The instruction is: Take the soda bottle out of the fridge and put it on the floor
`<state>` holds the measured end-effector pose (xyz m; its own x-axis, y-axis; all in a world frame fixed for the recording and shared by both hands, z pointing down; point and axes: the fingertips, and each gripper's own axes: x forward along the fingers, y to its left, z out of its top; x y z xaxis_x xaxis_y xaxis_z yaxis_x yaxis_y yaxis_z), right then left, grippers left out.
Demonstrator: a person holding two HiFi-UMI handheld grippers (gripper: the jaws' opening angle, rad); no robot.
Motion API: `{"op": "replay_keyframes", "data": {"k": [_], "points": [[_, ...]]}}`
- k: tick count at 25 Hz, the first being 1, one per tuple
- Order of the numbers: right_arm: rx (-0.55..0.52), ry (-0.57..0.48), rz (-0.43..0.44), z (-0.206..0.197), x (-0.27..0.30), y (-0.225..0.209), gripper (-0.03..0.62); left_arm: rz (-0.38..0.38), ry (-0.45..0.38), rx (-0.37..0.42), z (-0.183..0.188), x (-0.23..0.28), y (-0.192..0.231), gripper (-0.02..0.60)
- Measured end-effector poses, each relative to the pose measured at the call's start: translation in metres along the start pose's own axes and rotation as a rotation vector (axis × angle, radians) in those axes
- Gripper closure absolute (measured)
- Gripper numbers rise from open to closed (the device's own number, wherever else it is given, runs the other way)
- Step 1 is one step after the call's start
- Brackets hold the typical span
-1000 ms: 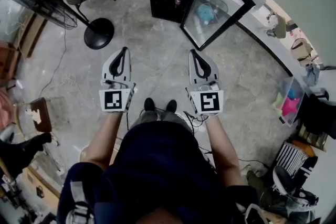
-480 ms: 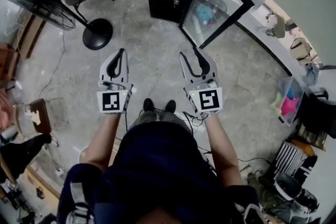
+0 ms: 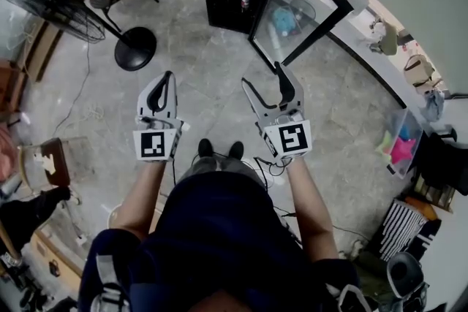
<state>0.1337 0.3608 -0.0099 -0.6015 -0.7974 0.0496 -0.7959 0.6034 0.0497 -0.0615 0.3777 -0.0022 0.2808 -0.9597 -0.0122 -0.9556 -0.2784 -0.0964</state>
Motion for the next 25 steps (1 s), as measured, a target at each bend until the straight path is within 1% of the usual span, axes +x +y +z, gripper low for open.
{"op": "replay_keyframes", "data": {"k": [4, 8, 12, 15, 20, 25], "points": [[0.001, 0.004, 0.016, -0.005, 0.000, -0.009, 0.250, 0.003, 0.009, 0.007, -0.001, 0.003, -0.005, 0.557], [-0.003, 0.001, 0.039, -0.009, -0.003, -0.025, 0.250, 0.029, 0.009, 0.008, 0.001, 0.007, -0.014, 0.557], [0.006, 0.004, 0.062, -0.017, 0.001, -0.042, 0.250, 0.063, 0.035, 0.015, 0.000, 0.014, -0.017, 0.557], [0.000, 0.013, 0.079, -0.023, 0.011, -0.047, 0.250, 0.061, 0.017, 0.007, 0.002, 0.020, -0.019, 0.557], [-0.009, 0.027, 0.084, -0.037, 0.046, -0.053, 0.250, 0.044, 0.014, 0.018, -0.008, 0.045, -0.004, 0.557], [-0.019, 0.049, 0.067, -0.056, 0.099, -0.060, 0.250, 0.002, 0.001, 0.023, -0.022, 0.085, 0.030, 0.557]]}}
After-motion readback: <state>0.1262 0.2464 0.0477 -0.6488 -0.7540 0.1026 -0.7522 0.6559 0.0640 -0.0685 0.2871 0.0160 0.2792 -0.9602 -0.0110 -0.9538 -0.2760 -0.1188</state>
